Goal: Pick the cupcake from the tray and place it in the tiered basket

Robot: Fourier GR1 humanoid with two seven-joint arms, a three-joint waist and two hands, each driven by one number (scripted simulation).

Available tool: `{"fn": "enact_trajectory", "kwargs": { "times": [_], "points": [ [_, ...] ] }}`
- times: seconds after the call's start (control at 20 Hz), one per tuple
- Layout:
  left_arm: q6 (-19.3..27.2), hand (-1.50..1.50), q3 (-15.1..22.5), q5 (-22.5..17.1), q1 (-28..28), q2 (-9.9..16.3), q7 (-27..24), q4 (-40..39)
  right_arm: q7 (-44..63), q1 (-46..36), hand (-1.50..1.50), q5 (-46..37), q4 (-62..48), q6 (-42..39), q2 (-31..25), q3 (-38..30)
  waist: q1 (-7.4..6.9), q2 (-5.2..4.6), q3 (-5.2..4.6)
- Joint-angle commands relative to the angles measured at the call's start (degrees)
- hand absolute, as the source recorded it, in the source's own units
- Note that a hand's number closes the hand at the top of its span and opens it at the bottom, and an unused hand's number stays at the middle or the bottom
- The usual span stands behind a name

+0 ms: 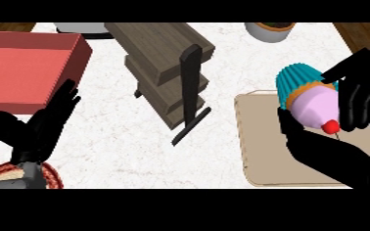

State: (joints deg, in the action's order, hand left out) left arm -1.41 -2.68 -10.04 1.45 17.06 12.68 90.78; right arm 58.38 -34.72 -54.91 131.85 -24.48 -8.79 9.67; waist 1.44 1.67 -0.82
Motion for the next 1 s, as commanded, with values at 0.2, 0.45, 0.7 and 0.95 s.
{"fn": "enact_trajectory", "kwargs": {
  "times": [0.2, 0.45, 0.7, 0.95],
  "points": [
    [0.3, 0.00, 2.5, 1.2, 1.2, -1.7, 0.7, 0.1, 17.9, -20.5, 1.50, -8.0, -12.9, -4.5, 8.6, 4.9, -2.47, -0.63, 0.26],
    [1.4, 0.00, 4.0, 2.7, 4.0, -3.0, 1.0, -0.7, 21.8, -30.8, 1.50, -6.1, -24.9, -1.5, 8.7, 3.5, -3.59, -1.05, 0.36],
    [0.5, 0.00, 3.6, 2.0, 4.2, -2.6, 1.5, -1.0, 26.2, -37.2, 1.50, -3.0, -33.9, 0.1, 8.7, 1.6, -3.90, -1.07, 0.51],
    [-0.3, 0.00, 3.8, 2.5, 3.4, -3.1, -1.8, -2.8, 26.7, -41.4, 1.50, -1.7, -42.3, 4.5, 8.8, 1.4, -3.88, -1.38, 0.53]
  ]
}}
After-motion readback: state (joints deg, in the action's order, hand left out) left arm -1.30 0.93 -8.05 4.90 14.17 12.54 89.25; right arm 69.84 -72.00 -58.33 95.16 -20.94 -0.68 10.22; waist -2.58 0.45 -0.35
